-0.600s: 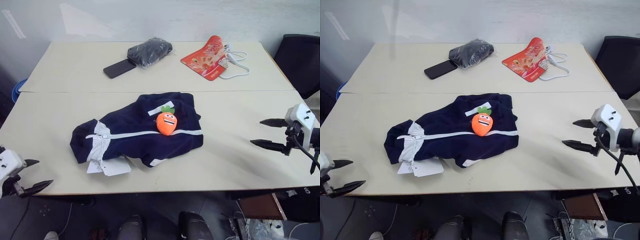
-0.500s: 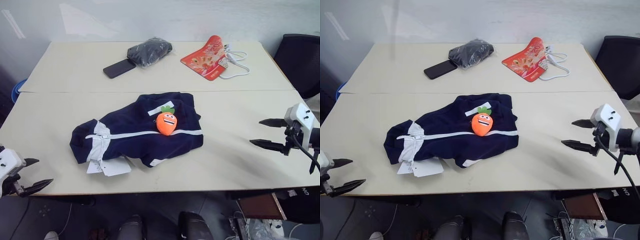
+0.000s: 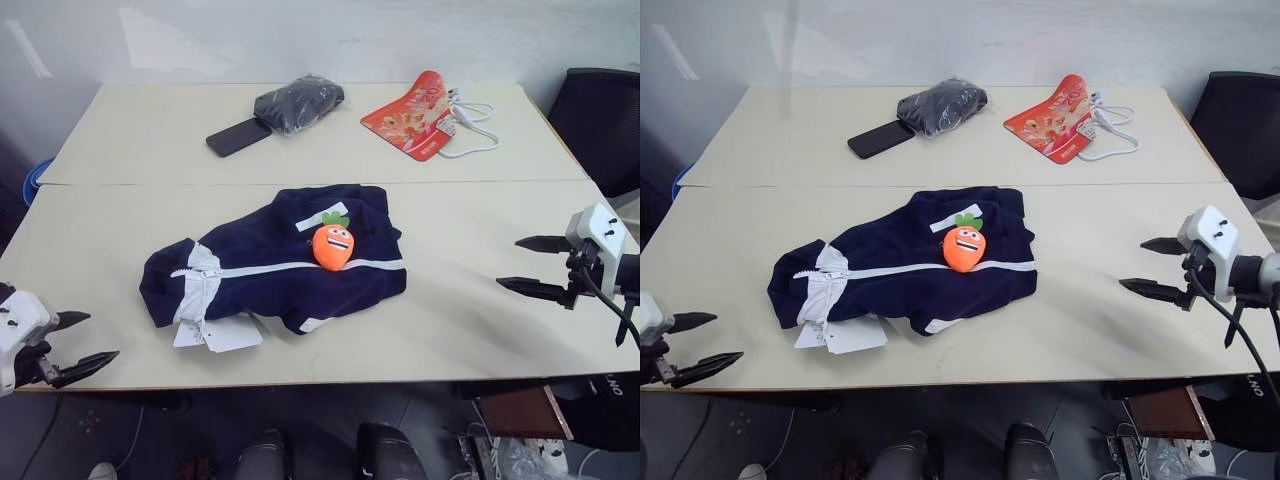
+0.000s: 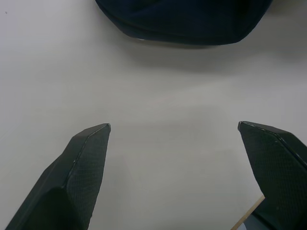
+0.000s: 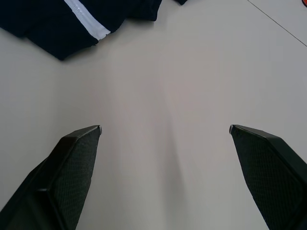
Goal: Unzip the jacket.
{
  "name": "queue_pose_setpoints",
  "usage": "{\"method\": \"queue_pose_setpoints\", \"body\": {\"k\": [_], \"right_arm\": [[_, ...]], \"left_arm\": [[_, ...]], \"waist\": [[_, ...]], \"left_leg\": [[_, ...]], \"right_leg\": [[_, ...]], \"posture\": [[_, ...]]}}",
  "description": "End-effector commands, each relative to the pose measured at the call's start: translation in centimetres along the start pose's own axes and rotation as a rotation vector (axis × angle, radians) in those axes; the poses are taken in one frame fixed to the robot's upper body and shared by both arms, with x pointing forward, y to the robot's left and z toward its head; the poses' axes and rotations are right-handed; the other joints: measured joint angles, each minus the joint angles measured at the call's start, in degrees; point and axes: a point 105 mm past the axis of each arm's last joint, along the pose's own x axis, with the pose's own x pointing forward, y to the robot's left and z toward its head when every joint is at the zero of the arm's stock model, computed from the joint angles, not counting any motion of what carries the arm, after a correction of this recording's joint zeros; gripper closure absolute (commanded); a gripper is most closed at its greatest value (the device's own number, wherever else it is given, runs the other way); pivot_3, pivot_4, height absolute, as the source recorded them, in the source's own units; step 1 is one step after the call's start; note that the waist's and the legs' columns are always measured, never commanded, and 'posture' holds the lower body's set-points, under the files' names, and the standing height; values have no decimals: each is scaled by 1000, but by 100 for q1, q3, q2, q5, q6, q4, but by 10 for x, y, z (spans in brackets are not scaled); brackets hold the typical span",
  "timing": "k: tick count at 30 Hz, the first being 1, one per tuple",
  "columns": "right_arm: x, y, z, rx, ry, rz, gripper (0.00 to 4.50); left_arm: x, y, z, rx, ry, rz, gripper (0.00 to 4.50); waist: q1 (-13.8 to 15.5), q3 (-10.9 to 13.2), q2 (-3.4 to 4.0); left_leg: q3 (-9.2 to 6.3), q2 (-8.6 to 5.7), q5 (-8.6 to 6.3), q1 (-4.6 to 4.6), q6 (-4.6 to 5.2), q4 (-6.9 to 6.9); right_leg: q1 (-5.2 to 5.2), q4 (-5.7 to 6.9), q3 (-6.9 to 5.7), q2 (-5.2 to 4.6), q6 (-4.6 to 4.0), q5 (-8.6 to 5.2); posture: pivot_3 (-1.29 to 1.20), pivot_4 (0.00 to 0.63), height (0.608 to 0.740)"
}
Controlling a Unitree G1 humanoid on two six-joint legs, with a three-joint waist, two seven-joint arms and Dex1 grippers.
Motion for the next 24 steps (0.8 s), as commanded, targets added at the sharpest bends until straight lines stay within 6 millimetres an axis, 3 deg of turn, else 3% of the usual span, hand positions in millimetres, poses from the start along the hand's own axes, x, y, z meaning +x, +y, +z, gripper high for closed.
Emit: {"method": "queue_pose_setpoints", "body": {"k": [1,9,15,17,19,22,24], "right_arm": [[-3,1,12,-2,-42,13,16],[-4,1,13,10,-47,18,16],[-4,2,21,6,-66,21,16],[-1,5,34,-7,-98,34,16],[8,21,58,-24,-160,108,16],[31,48,90,-60,-252,199,16],[46,58,102,-68,-286,218,16]], "left_arm": [[-6,2,13,-3,-52,1,0],[-3,-2,21,-36,-94,-22,0],[-5,-3,43,-77,-190,-40,0],[-5,-8,61,-85,-245,-78,0],[-5,-20,93,-79,-331,-171,0],[0,-40,134,-29,-432,-298,0],[5,-49,149,2,-450,-338,0]], "waist": [[1,0,0],[0,0,0],[4,0,0],[0,0,0],[3,0,0],[7,0,-1],[7,-1,-1]], "left_leg": [[0,0,0,0,0,0],[0,1,0,0,0,0],[-1,1,0,0,0,1],[-1,2,0,0,0,2],[-6,6,0,0,0,2],[-49,26,0,0,0,9],[-56,16,0,1,-2,11]], "right_leg": [[0,0,0,0,0,0],[0,0,1,0,0,0],[0,2,1,0,0,0],[0,2,3,-1,0,0],[0,5,4,-1,0,0],[0,9,8,0,0,0],[1,13,8,1,0,0]], "posture": [[0,150,740],[0,150,740],[0,150,740],[0,150,740],[0,150,740],[0,150,740],[0,150,740]]}}
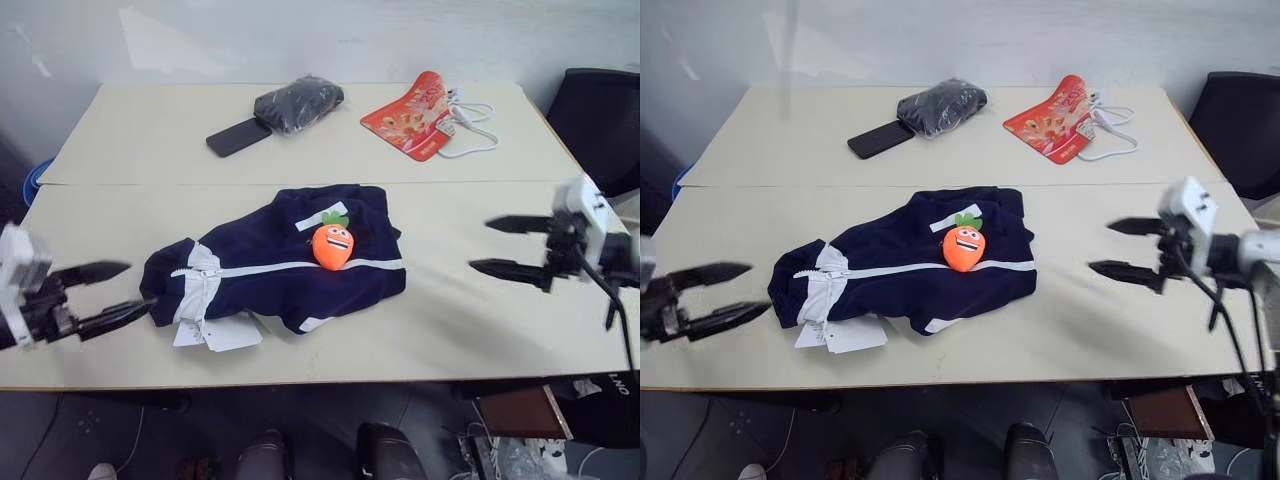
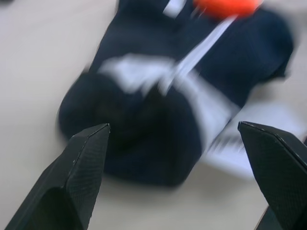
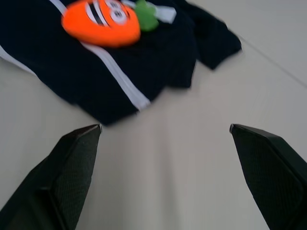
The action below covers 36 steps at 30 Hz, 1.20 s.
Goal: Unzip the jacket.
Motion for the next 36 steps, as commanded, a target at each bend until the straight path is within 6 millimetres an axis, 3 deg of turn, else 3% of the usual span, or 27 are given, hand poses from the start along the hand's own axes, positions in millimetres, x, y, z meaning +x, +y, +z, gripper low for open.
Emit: {"method": "queue_pose_setpoints", "body": {"k": [1,5,9,15,19,22,31,34,36], "right_arm": [[33,13,19,-16,-63,35,16],[88,22,32,32,-105,55,16],[132,35,30,30,-95,77,16],[164,38,11,64,-12,66,16],[182,30,-2,44,47,1,16],[183,26,-6,50,48,-9,607],[179,30,5,87,-15,21,3354],[163,30,16,117,-70,31,4130],[143,27,23,146,-104,25,4271]], "left_arm": [[21,-16,18,49,-16,-99,0],[49,-25,25,104,-15,-190,0],[67,-29,19,153,25,-240,0],[75,-28,19,186,20,-257,0],[76,-28,18,198,23,-258,0],[76,-28,19,206,19,-257,0],[77,-29,19,208,6,-257,0],[83,-31,24,202,-28,-275,0],[88,-34,29,199,-58,-293,0]], "waist": [[0,-1,1],[-9,0,1],[-9,0,1],[-1,-1,-2],[-30,-1,-2],[-29,-1,-2],[-25,-2,-3],[-15,-2,-3],[28,-2,-3]], "left_leg": [[-1,-15,0,-1,0,-1],[2,-24,1,-3,-5,1],[7,-27,1,-7,-6,-1],[44,-31,1,-17,-6,4],[49,-26,2,-13,-8,3],[52,-25,2,-13,-8,0],[55,-24,2,-13,-8,2],[55,-24,2,-13,-8,2],[51,-26,2,-16,-8,2]], "right_leg": [[0,-1,1,0,0,0],[-7,4,1,4,0,0],[-18,15,-6,5,-2,-1],[-21,15,-14,4,-2,-1],[-21,16,-14,7,-2,-1],[-25,17,-14,7,-2,-1],[-25,18,-11,6,-2,-1],[-25,18,-11,6,-2,-1],[-25,18,-12,5,-2,-1]], "posture": [[0,150,740],[0,150,740],[0,150,740],[0,150,740],[0,150,740],[0,150,740],[0,150,740],[0,150,740],[0,150,740]]}}
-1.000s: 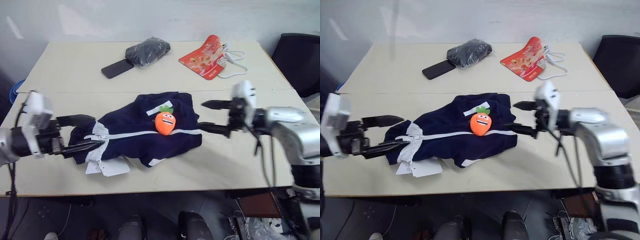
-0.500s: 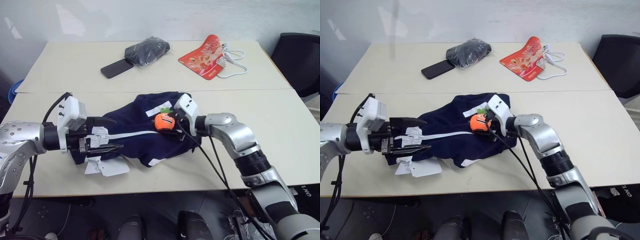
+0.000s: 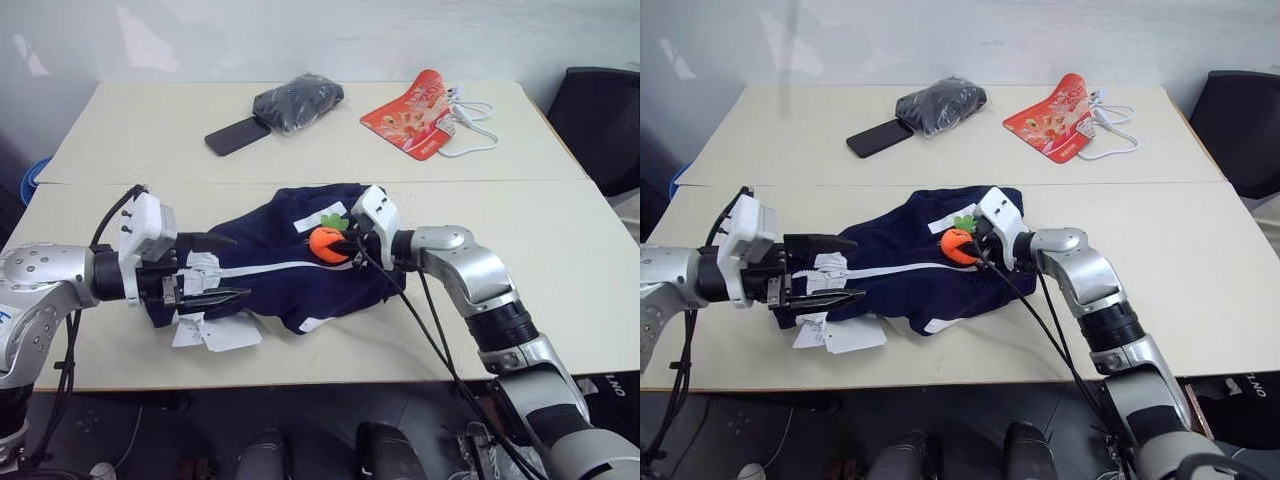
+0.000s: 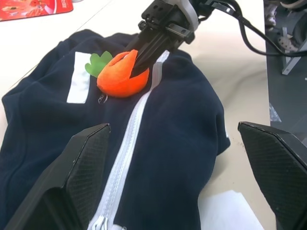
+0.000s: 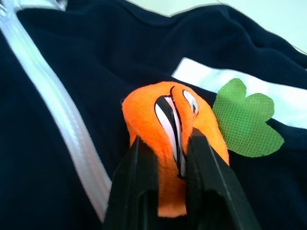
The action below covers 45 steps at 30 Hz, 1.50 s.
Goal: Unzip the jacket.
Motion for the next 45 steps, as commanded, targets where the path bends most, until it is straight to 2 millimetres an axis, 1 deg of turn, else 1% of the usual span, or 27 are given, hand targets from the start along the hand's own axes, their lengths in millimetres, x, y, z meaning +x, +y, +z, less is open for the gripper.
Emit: {"method": "queue_pose_setpoints", "body": {"k": [1,3,4,5,6,7,9,10,12,13,14,16,17,19,20,22,25,29,30,32,35,37,39,41,43,45], "right_arm": [[-41,-5,28,19,-111,-16,4271],[-77,-23,27,57,-120,-109,4271],[-100,-33,24,81,-115,-171,4271],[-119,-40,21,99,-105,-219,4271],[-153,-55,8,117,-60,-323,4271],[-176,-62,1,125,-27,-392,4271],[-233,-82,-31,139,112,-608,4271],[-250,-86,-41,143,157,-669,4271],[-285,-94,-66,143,260,-805,4271],[-299,-97,-80,134,318,-872,4271],[-309,-99,-90,124,358,-914,4271],[-322,-102,-108,178,350,-992,4271],[-324,-103,-113,200,340,-1012,4271],[-328,-103,-124,224,338,-1039,3558],[-327,-102,-127,225,334,-1039,3356],[-327,-102,-130,244,312,-1053,2605],[-320,-100,-124,264,268,-1018,1491],[-317,-97,-110,229,270,-970,84],[-316,-97,-107,219,271,-963,33],[-311,-96,-90,157,273,-900,33],[-299,-91,-62,6,300,-752,33],[-287,-88,-41,-105,307,-653,33],[-271,-77,-27,-212,338,-515,33],[-250,-59,-23,-309,379,-340,33],[-230,-39,-28,-398,420,-170,33],[-209,-23,-36,-507,453,-40,33]], "left_arm": [[9,-2,17,41,-70,-28,0],[18,-3,22,41,-103,-52,0],[23,-4,23,44,-114,-64,0],[27,-5,23,46,-119,-73,0],[33,-5,24,48,-129,-87,0],[36,-5,24,49,-135,-96,0],[46,-8,28,49,-167,-134,0],[49,-10,30,50,-178,-147,0],[57,-14,36,51,-206,-187,0],[61,-16,39,59,-217,-212,0],[64,-18,42,65,-224,-229,0],[70,-20,47,80,-238,-260,0],[71,-20,48,82,-242,-268,0],[75,-21,52,83,-255,-292,0],[77,-21,52,80,-256,-298,0],[79,-20,49,74,-248,-299,0],[80,-17,40,77,-221,-288,0],[75,-17,39,80,-218,-278,0],[74,-17,38,82,-215,-276,0],[69,-15,37,91,-201,-260,0],[57,-12,34,123,-148,-231,0],[42,-9,26,160,-66,-205,0],[24,-6,12,209,53,-183,0],[7,-7,-2,244,165,-180,0],[-9,-6,-19,296,295,-172,0],[-22,-5,-36,369,418,-162,0]], "waist": [[34,0,-1],[89,0,-1],[138,0,-1],[164,0,-1],[196,0,-2],[256,0,-2],[300,1,-3],[304,1,-4],[278,0,-8],[255,0,-8],[226,0,-8],[154,-2,-6],[122,-2,-4],[99,-2,-4],[95,-3,-3],[112,-3,-3],[138,-3,-4],[151,-3,-3],[153,-3,-3],[151,-1,-1],[145,1,4],[111,1,4],[68,1,5],[62,2,5],[74,2,3],[119,3,3]], "left_leg": [[-4,-1,0,-2,0,1],[-5,-5,0,-4,1,4],[-4,-5,-1,-4,2,4],[-3,-5,-1,-4,2,5],[-4,-6,-1,-4,3,5],[-4,-6,-1,-4,4,5],[0,-8,-3,-4,7,4],[2,-8,-3,-3,7,3],[10,-7,-3,1,8,4],[18,-5,-2,10,10,3],[26,-2,-2,16,9,3],[28,0,0,21,8,3],[30,0,1,21,7,2],[30,2,2,25,4,-2],[29,4,3,25,2,-2],[27,5,4,25,2,-2],[25,3,4,25,3,1],[22,3,4,22,3,1],[22,3,4,21,3,2],[21,2,4,21,3,2],[21,3,4,21,3,1],[24,5,4,24,3,-1],[25,11,3,26,2,-4],[24,12,3,27,1,-8],[24,11,2,26,0,-10],[24,10,1,22,2,-8]], "right_leg": [[0,0,0,0,0,0],[2,-1,0,-3,0,0],[1,-1,0,-3,0,0],[2,-2,0,-3,0,0],[2,-2,0,-3,0,0],[4,-3,-1,-2,0,0],[6,-10,-1,-3,0,0],[7,-13,-1,-3,0,0],[13,-17,1,-2,2,1],[16,-16,6,-1,4,2],[17,-15,12,0,4,2],[19,-12,14,1,5,3],[19,-12,16,1,5,3],[19,-10,17,3,5,2],[18,-10,17,5,5,2],[19,-10,17,6,5,2],[22,-11,18,5,5,3],[22,-14,17,5,5,3],[22,-15,17,5,5,3],[23,-15,17,4,5,3],[22,-17,16,5,5,3],[22,-18,17,6,5,3],[21,-20,17,11,5,2],[20,-21,16,12,4,2],[20,-26,15,12,4,1],[19,-32,15,10,4,1]], "posture": [[0,150,740],[0,150,740],[0,150,740],[0,150,740],[0,150,740],[0,150,740],[0,150,740],[0,150,740],[0,150,740],[0,150,740],[0,150,740],[0,150,740],[0,150,740],[0,150,740],[0,150,740],[0,150,740],[0,150,740],[0,150,740],[0,150,740],[0,150,740],[0,150,740],[0,150,740],[0,150,740],[0,150,740],[0,150,740],[0,150,740]]}}
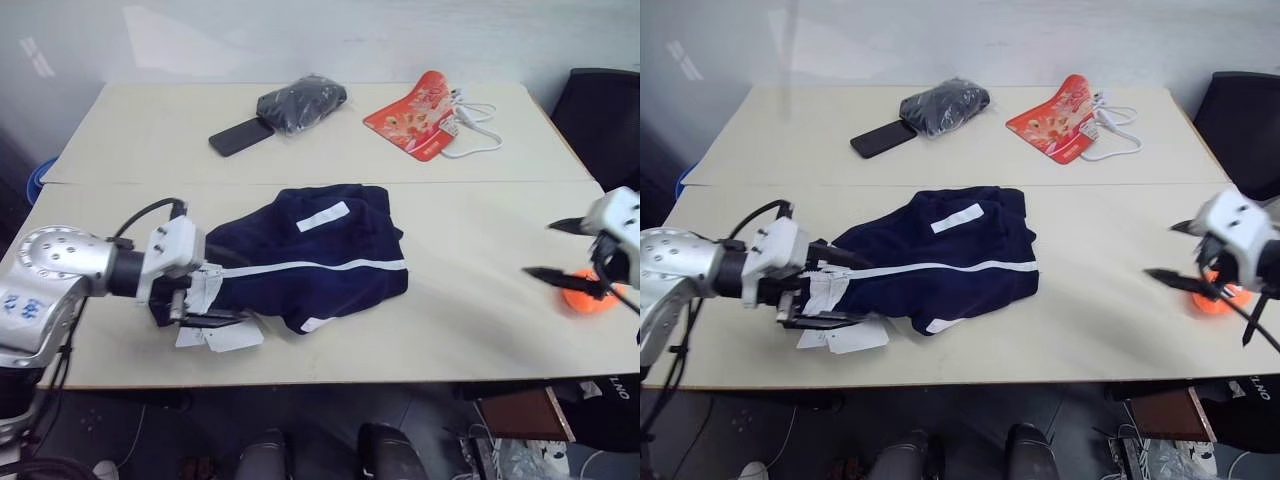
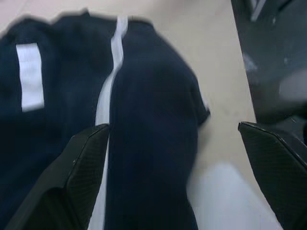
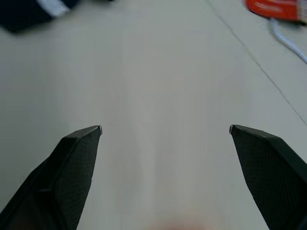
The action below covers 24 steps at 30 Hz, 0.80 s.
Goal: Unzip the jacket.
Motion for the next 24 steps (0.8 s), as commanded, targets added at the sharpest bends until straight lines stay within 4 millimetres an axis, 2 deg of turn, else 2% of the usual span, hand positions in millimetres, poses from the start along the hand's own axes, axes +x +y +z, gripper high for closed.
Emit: {"method": "queue_pose_setpoints", "body": {"k": [1,7,11,16,19,21,24], "right_arm": [[22,27,17,-244,-5,151,33],[73,52,27,-365,-118,185,33],[106,54,31,-398,-166,155,33],[134,52,41,-427,-206,115,33],[140,53,44,-423,-224,116,678],[142,58,44,-420,-232,137,1356],[142,63,43,-426,-236,169,2404]], "left_arm": [[-12,-3,-13,146,148,28,0],[2,-2,-27,219,193,81,0],[9,2,-34,234,209,105,0],[2,9,-39,208,216,152,0],[-1,7,-43,194,221,153,0],[-1,5,-45,176,213,147,0],[0,5,-47,150,192,140,608]], "waist": [[57,1,0],[94,2,-4],[47,2,-3],[7,2,-3],[-12,2,-3],[-16,2,-3],[-28,2,-3]], "left_leg": [[0,-4,0,0,1,1],[-4,-6,-2,-9,4,11],[0,-5,-2,-10,4,10],[0,1,-1,-7,3,10],[-1,2,-1,-6,2,10],[-1,2,-1,-6,2,10],[-1,2,-1,-6,2,10]], "right_leg": [[0,1,0,-3,0,0],[-1,5,-4,-7,0,0],[-5,9,-6,-5,0,0],[-8,14,-6,-2,0,0],[-8,16,-6,-1,0,0],[-8,18,-6,-2,0,0],[-8,18,-5,-2,0,0]], "posture": [[0,150,740],[0,150,740],[0,150,740],[0,150,740],[0,150,740],[0,150,740],[0,150,740]]}}
